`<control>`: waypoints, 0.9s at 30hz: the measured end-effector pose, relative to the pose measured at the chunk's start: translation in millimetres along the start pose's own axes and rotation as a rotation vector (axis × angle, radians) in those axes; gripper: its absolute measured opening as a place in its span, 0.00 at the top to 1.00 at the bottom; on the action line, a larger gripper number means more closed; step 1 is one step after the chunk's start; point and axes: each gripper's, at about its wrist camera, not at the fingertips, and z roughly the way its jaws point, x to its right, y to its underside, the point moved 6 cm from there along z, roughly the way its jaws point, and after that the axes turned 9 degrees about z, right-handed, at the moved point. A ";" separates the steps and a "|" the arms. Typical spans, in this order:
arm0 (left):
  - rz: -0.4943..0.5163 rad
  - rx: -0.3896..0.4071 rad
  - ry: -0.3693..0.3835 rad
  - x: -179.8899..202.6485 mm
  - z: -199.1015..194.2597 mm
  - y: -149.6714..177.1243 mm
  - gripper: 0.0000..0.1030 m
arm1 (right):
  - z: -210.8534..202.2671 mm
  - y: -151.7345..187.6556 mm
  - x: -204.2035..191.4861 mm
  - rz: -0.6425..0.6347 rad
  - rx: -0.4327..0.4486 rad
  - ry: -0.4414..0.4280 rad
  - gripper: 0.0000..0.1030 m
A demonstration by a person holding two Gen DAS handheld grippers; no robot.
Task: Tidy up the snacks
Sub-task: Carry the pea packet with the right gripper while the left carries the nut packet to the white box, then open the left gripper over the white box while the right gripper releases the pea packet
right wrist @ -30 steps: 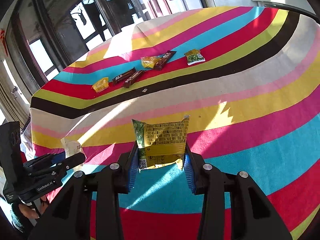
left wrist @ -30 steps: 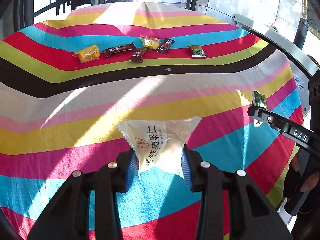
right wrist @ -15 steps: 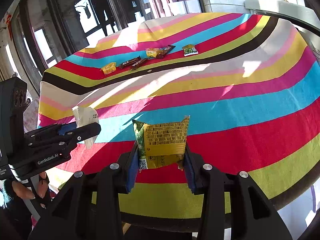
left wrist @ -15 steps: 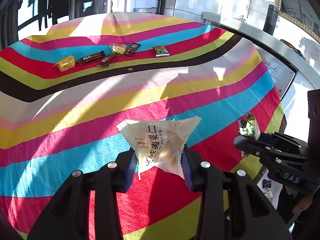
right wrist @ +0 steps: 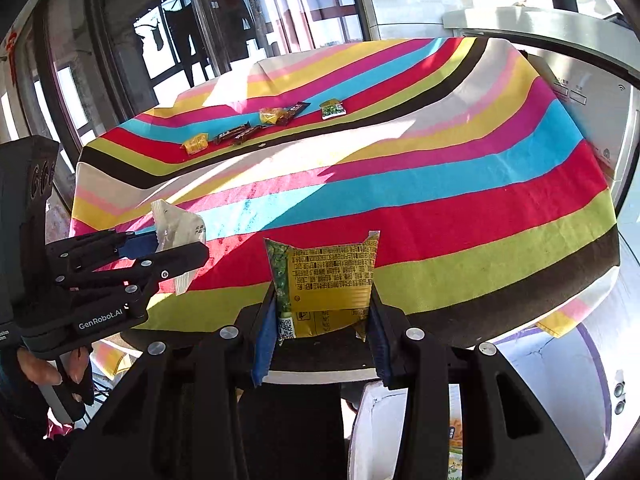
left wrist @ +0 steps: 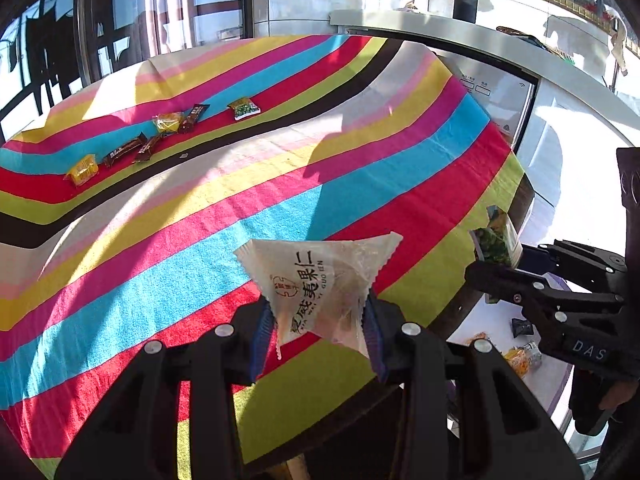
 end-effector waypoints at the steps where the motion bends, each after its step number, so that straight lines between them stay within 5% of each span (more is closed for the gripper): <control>1: 0.016 -0.001 0.006 7.4 0.9 -1.2 0.61 | -4.2 2.9 7.0 0.012 0.003 0.007 0.61; 17: 0.307 -0.076 0.222 154.6 29.3 -7.5 0.61 | -58.6 47.6 118.3 0.224 0.033 0.179 0.61; 27: 0.452 -0.137 0.307 223.0 47.8 4.6 0.61 | -63.4 93.1 165.2 0.305 -0.033 0.293 0.61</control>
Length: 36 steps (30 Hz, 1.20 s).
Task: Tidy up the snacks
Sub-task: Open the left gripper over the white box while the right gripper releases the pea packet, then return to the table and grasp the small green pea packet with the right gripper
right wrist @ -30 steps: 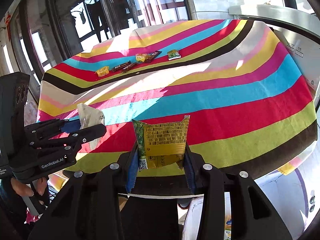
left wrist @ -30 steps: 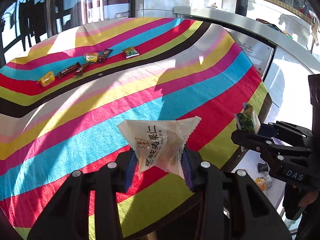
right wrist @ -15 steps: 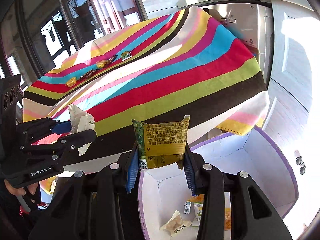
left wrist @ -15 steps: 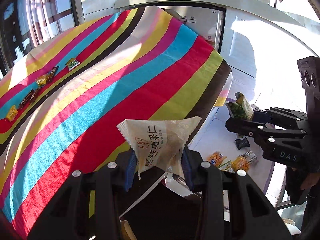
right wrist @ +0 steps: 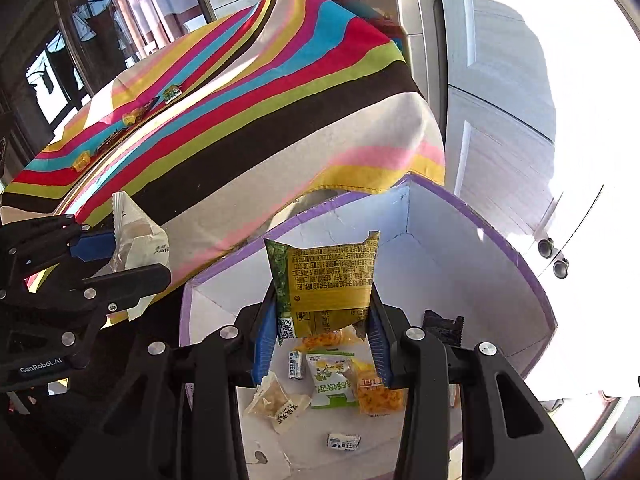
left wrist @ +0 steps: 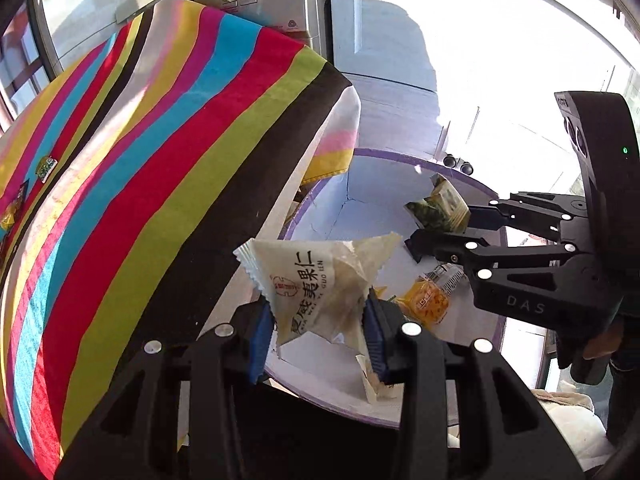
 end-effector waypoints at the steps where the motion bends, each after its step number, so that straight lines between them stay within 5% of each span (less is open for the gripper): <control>1: 0.010 -0.004 0.008 4.8 2.6 -1.9 0.61 | 1.3 2.5 6.8 0.009 -0.005 0.014 0.61; 10: 0.079 -0.017 0.097 39.7 19.0 -3.8 0.58 | 3.1 5.0 47.0 0.058 -0.036 0.120 0.57; 12: 0.100 -0.006 0.139 49.4 17.7 -1.7 0.41 | 1.8 3.5 54.4 0.084 -0.034 0.148 0.38; 15: 0.119 0.052 0.095 49.6 8.4 -0.1 0.09 | -1.7 -2.3 60.2 0.126 -0.019 0.160 0.31; 17: 0.135 0.083 0.013 37.7 -0.4 1.5 0.06 | -4.1 -11.4 56.2 0.137 0.005 0.167 0.27; 20: 0.094 0.117 -0.102 -3.8 -16.6 7.8 0.06 | -4.7 -29.7 27.2 0.115 0.029 0.104 0.26; 27: -0.202 0.202 -0.295 -161.6 -71.5 51.7 0.03 | 14.1 -83.6 -104.4 -0.056 0.109 -0.060 0.16; 36: -0.516 0.134 -0.477 -337.6 -112.5 144.0 0.03 | 93.6 -131.0 -259.0 -0.209 0.028 -0.181 0.15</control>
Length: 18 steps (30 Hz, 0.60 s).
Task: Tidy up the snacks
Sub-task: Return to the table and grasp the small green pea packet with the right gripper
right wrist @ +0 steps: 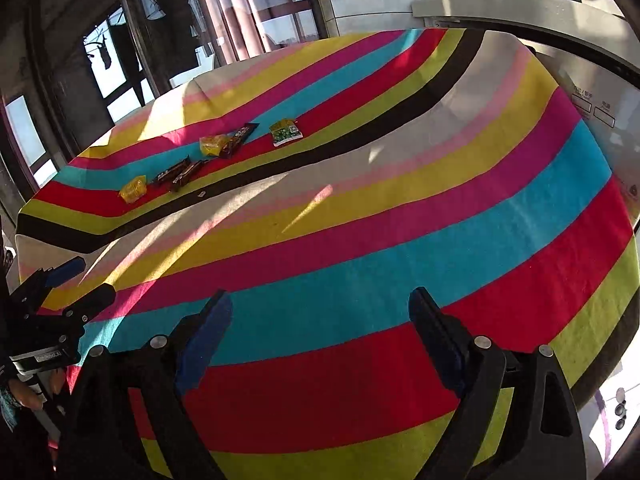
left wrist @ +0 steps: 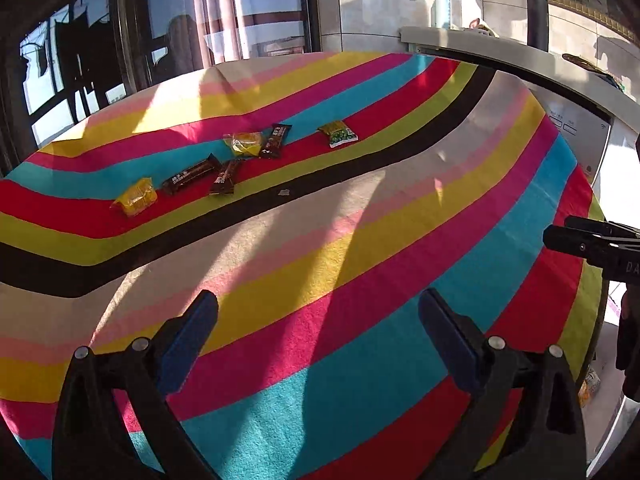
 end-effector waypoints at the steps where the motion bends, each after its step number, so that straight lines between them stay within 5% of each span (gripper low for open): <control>1: -0.017 -0.011 -0.012 -15.9 4.2 1.4 0.03 | 10.4 -6.0 -7.5 -0.011 -0.010 -0.002 0.15; 7: -0.077 -0.076 -0.085 -81.5 41.4 -4.6 0.03 | 65.0 -42.4 -29.3 -0.031 -0.039 0.006 0.15; 18: -0.104 -0.150 -0.110 -121.6 150.4 -62.9 0.03 | 138.0 -88.7 -40.6 -0.074 -0.083 0.020 0.15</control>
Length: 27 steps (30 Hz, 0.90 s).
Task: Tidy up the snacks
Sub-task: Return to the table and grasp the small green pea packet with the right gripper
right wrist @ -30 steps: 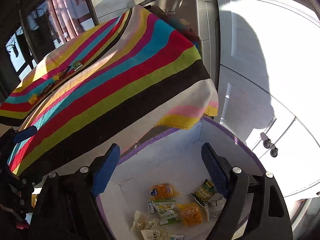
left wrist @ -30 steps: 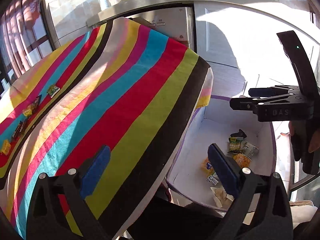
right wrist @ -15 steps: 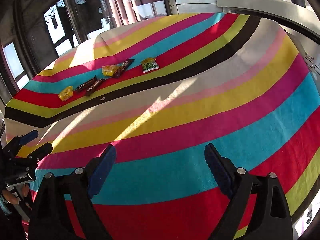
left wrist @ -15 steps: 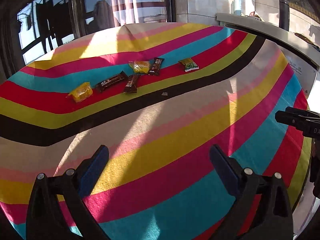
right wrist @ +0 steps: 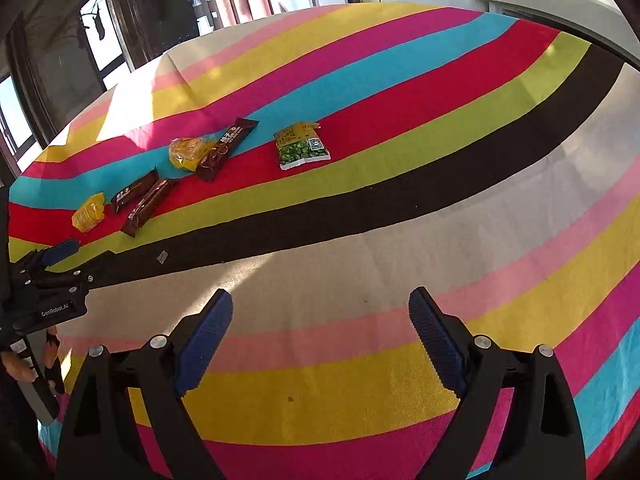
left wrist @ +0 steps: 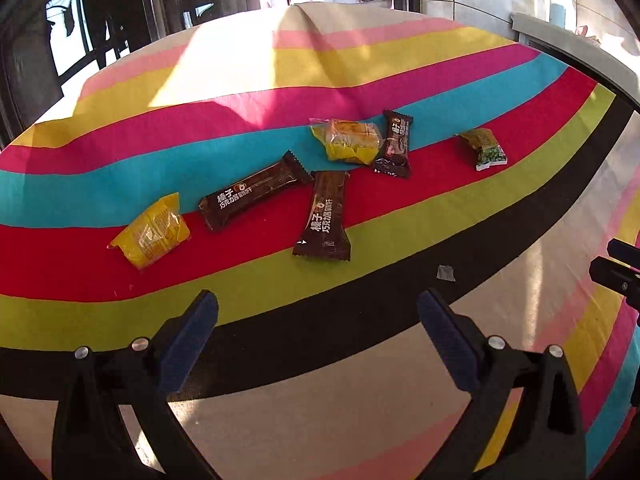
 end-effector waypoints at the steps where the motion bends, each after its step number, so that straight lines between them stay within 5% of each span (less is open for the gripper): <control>1: -0.006 -0.011 -0.002 -1.9 8.9 -5.5 0.03 | 4.0 -4.9 -0.4 -0.023 0.005 0.000 0.15; 14: -0.061 -0.091 -0.018 -12.7 61.8 -35.9 0.03 | 82.4 -94.2 -10.4 -0.549 0.000 -0.035 0.16; 21: -0.090 -0.124 0.050 -11.3 70.1 -35.2 0.03 | 122.8 -111.2 -38.6 -0.874 -0.085 -0.188 0.18; 27: -0.091 -0.123 0.050 -9.1 70.7 -37.2 0.02 | 143.3 -123.1 -57.8 -0.998 -0.156 -0.295 0.18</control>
